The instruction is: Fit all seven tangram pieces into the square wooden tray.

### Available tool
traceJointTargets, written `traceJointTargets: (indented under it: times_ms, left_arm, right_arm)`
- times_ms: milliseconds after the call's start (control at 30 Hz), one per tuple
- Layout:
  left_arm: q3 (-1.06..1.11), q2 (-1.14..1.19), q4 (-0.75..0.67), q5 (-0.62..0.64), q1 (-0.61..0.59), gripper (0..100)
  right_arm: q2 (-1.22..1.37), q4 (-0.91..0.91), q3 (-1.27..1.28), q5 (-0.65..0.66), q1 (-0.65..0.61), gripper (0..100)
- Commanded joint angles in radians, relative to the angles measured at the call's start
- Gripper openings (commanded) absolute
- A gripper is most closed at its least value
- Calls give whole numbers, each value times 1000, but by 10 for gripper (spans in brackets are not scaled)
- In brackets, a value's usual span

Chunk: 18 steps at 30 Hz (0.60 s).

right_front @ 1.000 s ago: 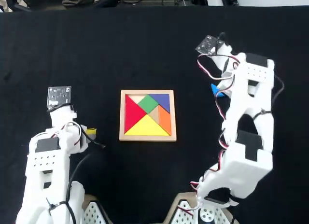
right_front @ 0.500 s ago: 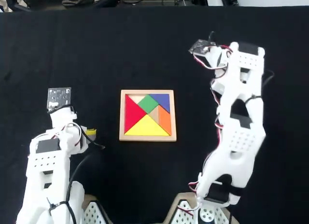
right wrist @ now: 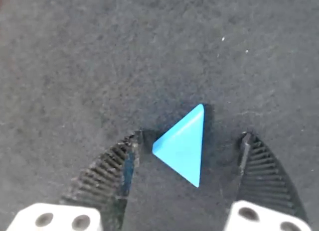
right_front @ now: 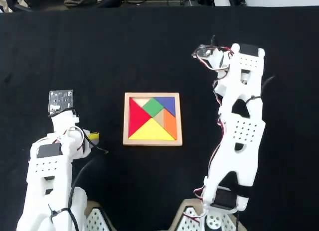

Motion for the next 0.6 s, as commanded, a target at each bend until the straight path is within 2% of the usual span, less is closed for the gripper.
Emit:
traceJointTargets:
  times_ms: [0,500,567]
  left_arm:
    - [-8,-8,-12,3,12,302]
    - [-8,-9,-12,3,12,302]
    - [-8,-9,-12,3,12,302]
  right_arm:
    - [-1,9,-51,12,-17,311]
    - [2,57,-81,64,34,309]
    - [2,57,-87,64,34,277]
